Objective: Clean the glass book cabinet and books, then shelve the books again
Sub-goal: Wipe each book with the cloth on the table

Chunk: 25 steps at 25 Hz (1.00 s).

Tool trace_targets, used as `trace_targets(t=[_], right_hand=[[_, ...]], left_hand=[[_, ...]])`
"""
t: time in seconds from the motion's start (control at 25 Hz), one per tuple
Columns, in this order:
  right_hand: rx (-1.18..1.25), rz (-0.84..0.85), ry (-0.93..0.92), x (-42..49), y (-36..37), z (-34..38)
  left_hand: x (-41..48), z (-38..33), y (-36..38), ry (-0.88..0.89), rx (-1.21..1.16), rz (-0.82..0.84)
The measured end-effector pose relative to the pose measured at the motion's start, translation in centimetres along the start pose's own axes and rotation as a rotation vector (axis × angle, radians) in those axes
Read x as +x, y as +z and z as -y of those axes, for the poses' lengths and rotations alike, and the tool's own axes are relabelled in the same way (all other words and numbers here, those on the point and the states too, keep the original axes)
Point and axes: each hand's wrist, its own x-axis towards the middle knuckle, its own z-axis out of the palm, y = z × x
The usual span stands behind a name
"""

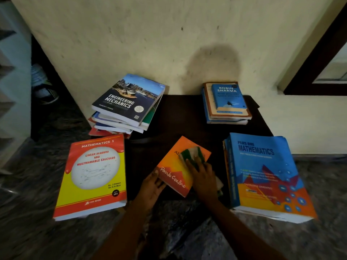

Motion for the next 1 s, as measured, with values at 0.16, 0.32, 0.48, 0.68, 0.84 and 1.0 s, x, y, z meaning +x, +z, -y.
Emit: trace_targets(t=[0.16, 0.32, 0.48, 0.68, 0.84, 1.0], right_hand=[[0.182, -0.026, -0.123, -5.6, 0.1, 3.9], [0.268, -0.159, -0.02, -4.8, -2.7, 1.9], [0.393, -0.35, 0.143, -1.8, -7.4, -1.2], [0.425, -0.325, 0.185, -1.8, -8.5, -2.2], [0.41, -0.215, 0.154, -2.1, -6.1, -2.0], [0.36, -0.119, 0.105, -0.2, -4.7, -0.9]], left_hand=[[-0.8, 0.4, 0.9, 0.066, 0.076, -0.035], [-2.1, -0.3, 3.2, 0.291, 0.202, -0.076], [-4.4, -3.2, 5.6, 0.804, 0.598, -0.051], [-4.0, -1.9, 2.1, 1.221, 1.092, 0.122], [-2.8, 2.6, -2.9, 1.075, 1.281, 0.223], [-1.6, 4.2, -5.9, 1.176, 1.526, 0.236]])
